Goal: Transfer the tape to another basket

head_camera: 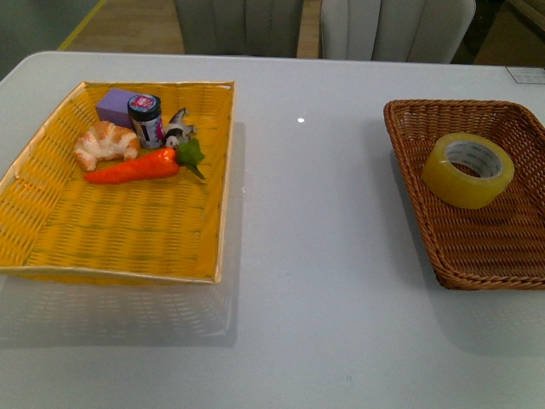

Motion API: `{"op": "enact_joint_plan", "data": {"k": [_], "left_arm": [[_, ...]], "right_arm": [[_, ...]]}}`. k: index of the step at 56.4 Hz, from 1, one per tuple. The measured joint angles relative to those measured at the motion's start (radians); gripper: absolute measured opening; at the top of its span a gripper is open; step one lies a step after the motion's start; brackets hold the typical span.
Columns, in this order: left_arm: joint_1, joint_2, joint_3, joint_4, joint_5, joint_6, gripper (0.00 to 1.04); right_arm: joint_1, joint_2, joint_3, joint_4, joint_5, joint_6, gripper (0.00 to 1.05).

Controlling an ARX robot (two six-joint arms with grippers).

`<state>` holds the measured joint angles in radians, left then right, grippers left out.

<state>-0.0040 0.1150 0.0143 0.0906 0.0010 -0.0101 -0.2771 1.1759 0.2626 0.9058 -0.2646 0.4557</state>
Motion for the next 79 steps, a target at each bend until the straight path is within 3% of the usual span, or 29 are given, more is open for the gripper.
{"op": "enact_joint_plan", "data": {"k": [4,10,22,29,35,40,79], "left_arm": [[0.000,-0.080,0.000,-0.081,0.000,0.000,0.02],[0.001,-0.098,0.000,-0.091,-0.002,0.000,0.02],[0.001,-0.100,0.000,-0.091,-0.001,0.000,0.02],[0.001,-0.100,0.000,-0.091,-0.001,0.000,0.02],[0.001,-0.100,0.000,-0.091,-0.001,0.000,0.02],[0.001,-0.100,0.000,-0.091,-0.001,0.000,0.02],[0.001,-0.100,0.000,-0.091,-0.001,0.000,0.02]], "right_arm": [[0.030,-0.060,-0.039,-0.006,0.026,-0.206,0.62],[0.075,-0.138,-0.107,-0.042,0.068,-0.370,0.41],[0.138,-0.295,-0.173,-0.129,0.135,-0.433,0.02],[0.170,-0.344,-0.225,-0.112,0.163,-0.446,0.02],[0.238,-0.422,-0.239,-0.186,0.251,-0.449,0.02],[0.270,-0.492,-0.239,-0.242,0.255,-0.449,0.02],[0.274,-0.903,-0.240,-0.632,0.262,-0.449,0.02]]}}
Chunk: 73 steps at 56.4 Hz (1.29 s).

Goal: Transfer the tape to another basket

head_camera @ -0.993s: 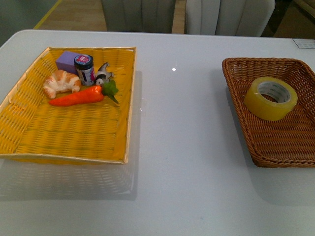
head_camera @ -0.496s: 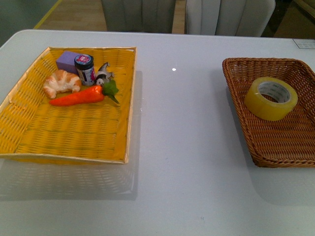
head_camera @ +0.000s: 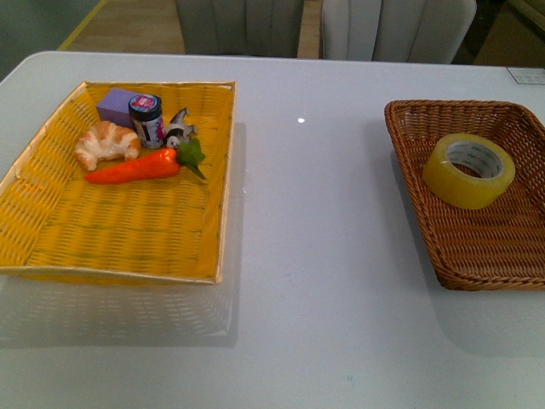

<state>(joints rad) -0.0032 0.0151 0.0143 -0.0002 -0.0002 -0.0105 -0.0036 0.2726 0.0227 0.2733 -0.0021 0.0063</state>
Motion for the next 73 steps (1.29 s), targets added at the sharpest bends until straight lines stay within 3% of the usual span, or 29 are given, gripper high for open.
{"op": "enact_joint_plan", "data": {"k": [18,23,39,43,69,73], "left_arm": [[0.000,0.000,0.000,0.000,0.000,0.000,0.02],[0.000,0.000,0.000,0.000,0.000,0.000,0.02],[0.000,0.000,0.000,0.000,0.000,0.000,0.02],[0.000,0.000,0.000,0.000,0.000,0.000,0.13],[0.000,0.000,0.000,0.000,0.000,0.000,0.96],[0.000,0.000,0.000,0.000,0.000,0.002,0.96]], "right_arm": [[0.000,-0.092,0.000,-0.092,0.000,0.000,0.02],[0.001,-0.234,0.000,-0.261,0.003,0.000,0.02],[0.002,-0.266,0.000,-0.272,0.002,0.000,0.02],[0.002,-0.266,0.000,-0.272,0.003,-0.002,0.03],[0.002,-0.266,0.000,-0.272,0.003,-0.002,0.85],[0.002,-0.266,0.000,-0.272,0.002,-0.001,0.96]]}}
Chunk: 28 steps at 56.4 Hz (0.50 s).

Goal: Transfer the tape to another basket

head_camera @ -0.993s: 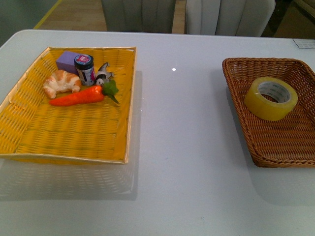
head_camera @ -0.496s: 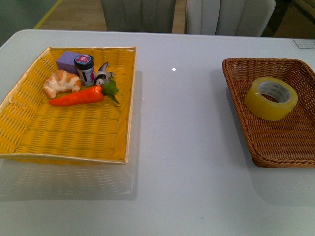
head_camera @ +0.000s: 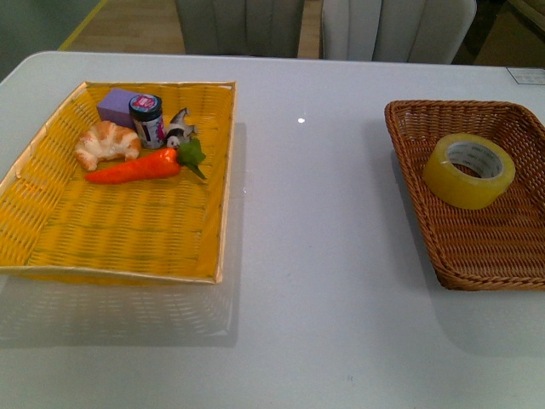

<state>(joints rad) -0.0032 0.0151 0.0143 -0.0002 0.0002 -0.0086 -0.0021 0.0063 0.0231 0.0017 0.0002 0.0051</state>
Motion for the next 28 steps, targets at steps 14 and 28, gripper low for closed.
{"op": "enact_joint_plan", "data": {"k": [14,28], "left_arm": [[0.000,0.000,0.000,0.000,0.000,0.000,0.96],[0.000,0.000,0.000,0.000,0.000,0.000,0.96]], "right_arm": [[0.000,0.000,0.000,0.000,0.000,0.000,0.96],[0.000,0.000,0.000,0.000,0.000,0.000,0.96]]}}
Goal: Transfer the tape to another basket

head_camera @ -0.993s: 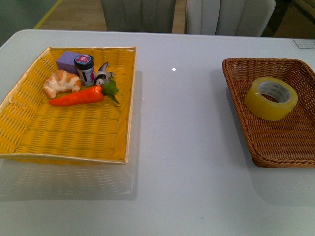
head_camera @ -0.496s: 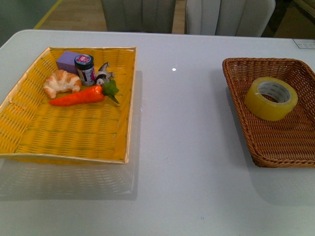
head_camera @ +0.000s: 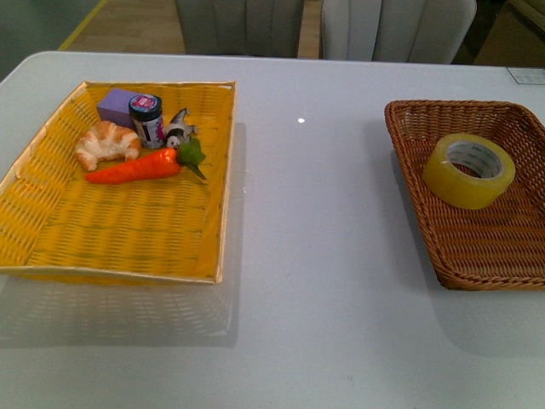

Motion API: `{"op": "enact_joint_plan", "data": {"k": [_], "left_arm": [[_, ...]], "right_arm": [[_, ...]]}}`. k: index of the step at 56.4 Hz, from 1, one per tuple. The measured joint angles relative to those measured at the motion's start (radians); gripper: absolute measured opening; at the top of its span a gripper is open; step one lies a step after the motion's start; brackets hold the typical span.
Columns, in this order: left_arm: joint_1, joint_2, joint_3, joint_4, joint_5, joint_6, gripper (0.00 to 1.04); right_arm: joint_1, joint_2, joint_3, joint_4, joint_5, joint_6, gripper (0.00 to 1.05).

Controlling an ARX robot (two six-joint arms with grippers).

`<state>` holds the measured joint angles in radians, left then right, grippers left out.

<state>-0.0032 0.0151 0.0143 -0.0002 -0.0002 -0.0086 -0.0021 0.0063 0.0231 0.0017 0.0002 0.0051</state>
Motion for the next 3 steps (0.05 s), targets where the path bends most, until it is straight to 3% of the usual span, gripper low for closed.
{"op": "enact_joint_plan", "data": {"k": [3], "left_arm": [[0.000,0.000,0.000,0.000,0.000,0.000,0.96]], "right_arm": [[0.000,0.000,0.000,0.000,0.000,0.000,0.96]]}}
